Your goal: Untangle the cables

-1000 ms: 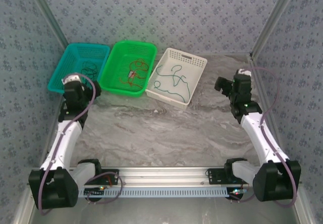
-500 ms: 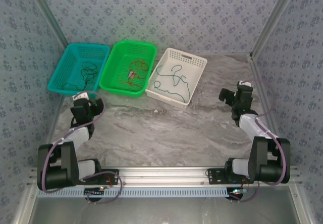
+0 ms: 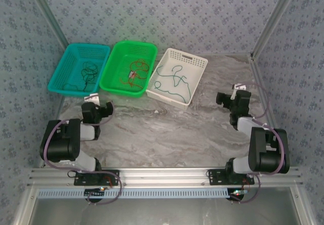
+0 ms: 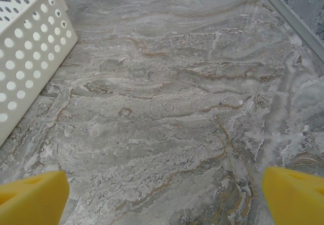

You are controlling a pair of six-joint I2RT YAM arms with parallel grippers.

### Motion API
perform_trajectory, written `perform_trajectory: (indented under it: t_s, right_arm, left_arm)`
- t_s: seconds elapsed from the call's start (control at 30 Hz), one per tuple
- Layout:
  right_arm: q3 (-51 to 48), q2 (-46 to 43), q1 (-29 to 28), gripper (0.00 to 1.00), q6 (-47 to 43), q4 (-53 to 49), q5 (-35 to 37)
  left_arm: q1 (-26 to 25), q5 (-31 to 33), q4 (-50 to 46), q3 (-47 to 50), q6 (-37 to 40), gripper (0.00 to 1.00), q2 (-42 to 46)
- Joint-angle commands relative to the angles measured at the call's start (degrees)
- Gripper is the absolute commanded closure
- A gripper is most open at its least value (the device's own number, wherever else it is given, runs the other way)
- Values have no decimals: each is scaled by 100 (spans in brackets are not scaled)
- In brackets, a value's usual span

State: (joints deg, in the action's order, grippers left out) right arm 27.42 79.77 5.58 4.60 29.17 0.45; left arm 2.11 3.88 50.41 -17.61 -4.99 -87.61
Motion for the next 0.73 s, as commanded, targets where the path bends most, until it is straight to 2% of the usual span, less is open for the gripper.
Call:
perform_trajectory:
  t_s: [0.0, 0.03, 0.13, 0.23, 0.3, 0.33, 0.7]
  right_arm:
    - [-431, 192, 16, 0, -270, 1116, -352]
    - [-595, 255, -1, 0, -307, 1500, -378]
    - [-1026, 390, -141, 0, -454, 2364, -288]
    - [-1037, 767, -287, 0, -506, 2759, -2]
    - [-430, 710, -326, 0, -520, 1511, 135]
    - [-495, 756, -370, 0, -578, 1735, 109]
    - [-492, 744, -359, 0, -566, 1680, 95]
  left_arm:
    - [-175, 883, -174, -429, 5, 1, 36]
    - [-272, 1089, 24, -406, 78, 1, -32]
    - [-285, 1115, -24, -429, 84, 1, -30]
    - [-283, 1109, -75, -443, 71, 0, -19]
    - [-282, 1107, -64, -437, 77, 1, -17]
    - [-286, 1112, -92, -445, 74, 1, -11]
    - [-288, 1031, -111, -463, 108, 1, -17]
